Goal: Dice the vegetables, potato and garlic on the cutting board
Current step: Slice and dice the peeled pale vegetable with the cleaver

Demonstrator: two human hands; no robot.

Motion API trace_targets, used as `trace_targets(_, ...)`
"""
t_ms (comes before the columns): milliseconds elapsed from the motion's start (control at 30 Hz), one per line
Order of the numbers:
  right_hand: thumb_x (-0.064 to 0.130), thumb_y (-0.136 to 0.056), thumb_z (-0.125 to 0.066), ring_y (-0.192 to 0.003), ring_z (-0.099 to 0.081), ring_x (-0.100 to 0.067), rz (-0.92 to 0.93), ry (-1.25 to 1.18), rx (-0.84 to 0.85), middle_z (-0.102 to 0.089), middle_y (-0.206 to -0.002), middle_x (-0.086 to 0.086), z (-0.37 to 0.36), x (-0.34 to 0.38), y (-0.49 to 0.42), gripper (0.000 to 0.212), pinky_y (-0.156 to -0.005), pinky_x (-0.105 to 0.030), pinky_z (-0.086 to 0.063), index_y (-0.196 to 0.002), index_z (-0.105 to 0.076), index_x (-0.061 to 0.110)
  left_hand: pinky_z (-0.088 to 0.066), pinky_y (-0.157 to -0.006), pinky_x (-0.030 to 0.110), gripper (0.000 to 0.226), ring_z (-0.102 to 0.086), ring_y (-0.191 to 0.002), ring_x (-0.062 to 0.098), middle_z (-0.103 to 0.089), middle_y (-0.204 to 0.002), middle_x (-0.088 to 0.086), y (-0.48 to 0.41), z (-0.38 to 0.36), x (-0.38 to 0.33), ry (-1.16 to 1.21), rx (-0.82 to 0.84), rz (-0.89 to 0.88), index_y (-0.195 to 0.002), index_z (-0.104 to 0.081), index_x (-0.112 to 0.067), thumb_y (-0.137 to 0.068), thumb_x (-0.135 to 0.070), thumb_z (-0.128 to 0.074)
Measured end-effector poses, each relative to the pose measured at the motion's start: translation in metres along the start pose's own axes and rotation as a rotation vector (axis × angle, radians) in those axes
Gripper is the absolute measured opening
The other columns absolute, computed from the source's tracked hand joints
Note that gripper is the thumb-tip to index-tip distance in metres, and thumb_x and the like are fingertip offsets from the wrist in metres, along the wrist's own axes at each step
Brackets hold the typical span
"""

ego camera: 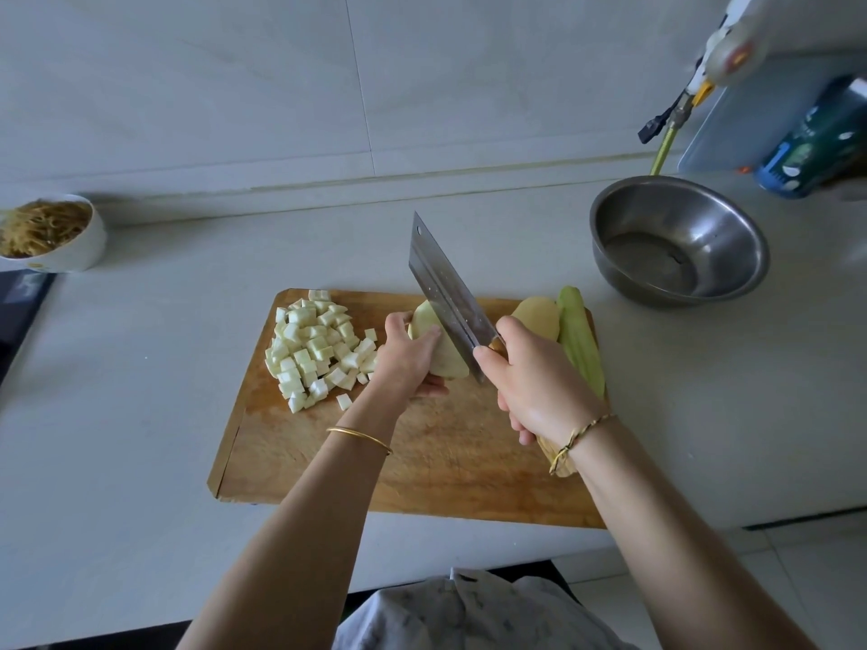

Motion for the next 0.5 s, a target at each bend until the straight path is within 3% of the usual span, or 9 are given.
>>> trace_targets(200, 0.028, -0.101, -0.037, -0.030, -0.043, -0.014, -0.015, -0.006, 0.044, -0.050, -0.064, -0.006, -0.0002, 0.0018, -0.0043, 0.019, -0.031, -0.023, -0.040, -0.095, -0.041, 0.011, -0.060, -0.058, 0.042, 0.039, -0.065, -0.057, 0.024, -0.059, -0.103, 0.018, -0.0001, 0.0005, 0.0000, -0.019, 0.005, -0.027, -0.131, -0.031, -0.028, -0.097, -0.032, -0.049)
trace_targets(500, 0.027, -0.101, -0.035, -0.026, -0.040, -0.010, -0.028, 0.011, 0.092, -0.048, -0.066, -0.006, 0.0030, 0.0048, -0.0012, 0.020, -0.031, -0.022, -0.038, -0.086, -0.037, 0.015, -0.057, -0.052, 0.036, 0.034, -0.064, -0.057, 0.025, -0.058, -0.107, 0.020, -0.0054, -0.0013, -0.0004, -0.049, -0.001, -0.053, -0.127, -0.033, -0.026, -0.097, -0.033, -0.048)
Point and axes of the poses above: each hand's wrist, its own y-axis away from the middle knuckle, its own z-axis out of the back of the hand, x = y × z, the point moved 3 cm from there along -y, towards the middle knuckle
